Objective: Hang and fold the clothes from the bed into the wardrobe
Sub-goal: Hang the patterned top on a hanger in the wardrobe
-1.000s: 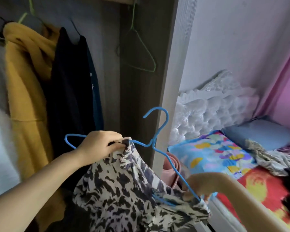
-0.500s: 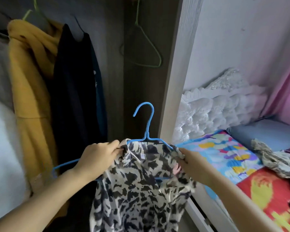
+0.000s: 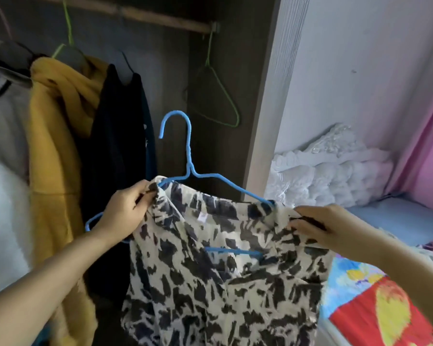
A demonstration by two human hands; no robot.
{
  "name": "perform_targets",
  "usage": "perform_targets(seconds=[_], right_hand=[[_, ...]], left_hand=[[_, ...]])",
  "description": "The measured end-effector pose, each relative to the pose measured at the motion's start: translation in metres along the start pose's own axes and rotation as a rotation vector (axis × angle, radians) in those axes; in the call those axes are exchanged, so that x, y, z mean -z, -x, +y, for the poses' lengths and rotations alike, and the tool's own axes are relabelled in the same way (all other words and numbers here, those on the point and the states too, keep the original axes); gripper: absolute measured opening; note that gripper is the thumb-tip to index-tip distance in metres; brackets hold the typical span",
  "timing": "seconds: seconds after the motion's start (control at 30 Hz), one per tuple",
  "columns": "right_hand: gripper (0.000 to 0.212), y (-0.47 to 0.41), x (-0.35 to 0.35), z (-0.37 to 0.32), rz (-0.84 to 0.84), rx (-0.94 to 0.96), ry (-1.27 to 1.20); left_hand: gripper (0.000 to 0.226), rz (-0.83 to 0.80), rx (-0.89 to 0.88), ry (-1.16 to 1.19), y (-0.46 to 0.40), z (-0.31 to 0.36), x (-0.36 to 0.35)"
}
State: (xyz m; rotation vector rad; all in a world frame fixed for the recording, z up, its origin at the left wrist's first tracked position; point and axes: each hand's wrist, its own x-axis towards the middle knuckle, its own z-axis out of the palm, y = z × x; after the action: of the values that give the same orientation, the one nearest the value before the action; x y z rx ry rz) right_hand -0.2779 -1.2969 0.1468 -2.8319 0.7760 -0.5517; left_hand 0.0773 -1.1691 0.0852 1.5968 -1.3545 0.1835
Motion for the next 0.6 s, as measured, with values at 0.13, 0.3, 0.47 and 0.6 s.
perform_targets(seconds=[0.13, 0.3, 0.47, 0.6], right_hand=[[0.023, -0.01, 0.023, -0.008, 0.166, 0.053, 0.473], [0.058, -0.021, 0.034, -0.03, 0.421, -0.01, 0.54], [0.048, -0.034, -0.003, -0.072, 0.404, -0.04, 0.027], [0.069, -0.035, 0.022, -0.065, -0.008, -0.046, 0.007]], left_hand=[[0.014, 0.012, 0.044, 0.11, -0.016, 0.018, -0.006], [0.021, -0.005, -0.011, 0.117, -0.019, 0.048, 0.001], [0.034, 0.001, -0.385, -0.124, -0.016, 0.079, 0.001], [0.009, 0.01, -0.271, 0.002, -0.035, 0.035, 0.009]])
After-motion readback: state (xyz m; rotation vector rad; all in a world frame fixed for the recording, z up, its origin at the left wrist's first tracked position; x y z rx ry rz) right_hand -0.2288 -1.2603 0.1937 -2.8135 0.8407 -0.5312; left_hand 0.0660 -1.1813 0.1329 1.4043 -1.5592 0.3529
